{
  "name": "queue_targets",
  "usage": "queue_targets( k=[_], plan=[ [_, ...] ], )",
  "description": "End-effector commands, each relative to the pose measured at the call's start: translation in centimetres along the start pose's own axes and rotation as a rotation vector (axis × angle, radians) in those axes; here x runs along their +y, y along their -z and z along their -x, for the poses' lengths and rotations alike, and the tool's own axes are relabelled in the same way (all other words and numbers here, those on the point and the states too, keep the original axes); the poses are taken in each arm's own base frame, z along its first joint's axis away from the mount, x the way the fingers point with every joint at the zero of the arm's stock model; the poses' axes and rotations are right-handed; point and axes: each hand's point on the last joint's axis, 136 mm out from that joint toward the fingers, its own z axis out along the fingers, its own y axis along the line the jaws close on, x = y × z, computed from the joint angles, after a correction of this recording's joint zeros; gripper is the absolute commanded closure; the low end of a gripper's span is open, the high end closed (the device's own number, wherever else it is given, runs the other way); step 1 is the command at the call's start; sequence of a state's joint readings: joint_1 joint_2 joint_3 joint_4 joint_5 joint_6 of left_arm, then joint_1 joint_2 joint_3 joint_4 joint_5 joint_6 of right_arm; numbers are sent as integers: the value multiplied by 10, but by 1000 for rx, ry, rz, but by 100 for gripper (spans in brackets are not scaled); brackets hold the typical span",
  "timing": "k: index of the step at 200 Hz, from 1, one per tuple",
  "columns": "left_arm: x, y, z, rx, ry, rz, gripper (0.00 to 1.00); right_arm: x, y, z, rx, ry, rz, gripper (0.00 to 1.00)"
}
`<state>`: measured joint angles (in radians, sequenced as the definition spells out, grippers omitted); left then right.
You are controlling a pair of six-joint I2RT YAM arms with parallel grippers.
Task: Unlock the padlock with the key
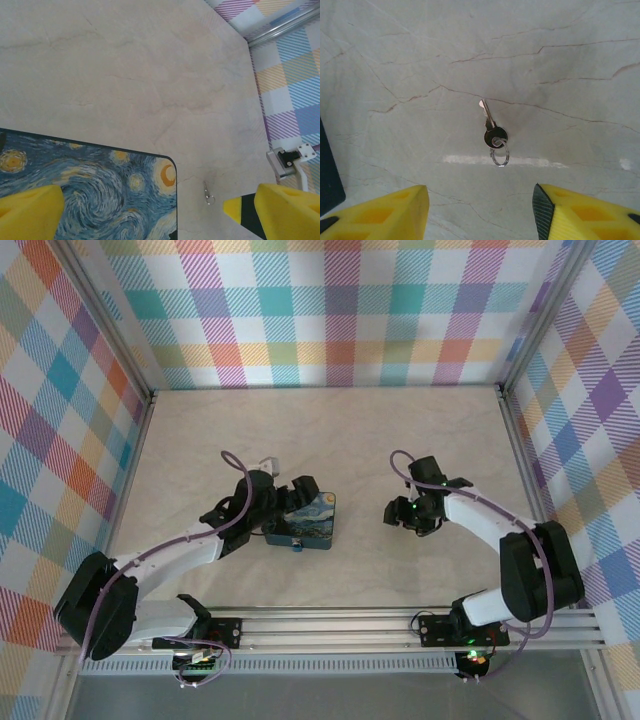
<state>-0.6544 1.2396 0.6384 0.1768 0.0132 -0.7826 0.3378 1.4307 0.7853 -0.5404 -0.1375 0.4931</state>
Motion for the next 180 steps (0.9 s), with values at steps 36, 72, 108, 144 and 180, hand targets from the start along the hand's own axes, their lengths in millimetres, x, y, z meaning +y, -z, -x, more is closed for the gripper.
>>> queue_targets(
  k=[36, 72, 108, 144, 180],
  plan=[
    [-24, 10, 21, -80, -9, -44, 2, -6, -10, 1, 9, -7, -56, 55],
    [-23, 16, 25, -94, -25, -33, 1, -6, -15, 4, 17, -5, -63, 62],
    [-23, 18, 26, -96, -29, -29, 1, -4, -18, 8, 12, -8, -66, 67],
    [-24, 17, 25, -88, -29, -30, 1, -2, -20, 11, 12, -6, -67, 71],
    [-23, 17, 25, -88, -29, -27, 1, -2, -23, 12, 18, -4, -74, 73]
  ],
)
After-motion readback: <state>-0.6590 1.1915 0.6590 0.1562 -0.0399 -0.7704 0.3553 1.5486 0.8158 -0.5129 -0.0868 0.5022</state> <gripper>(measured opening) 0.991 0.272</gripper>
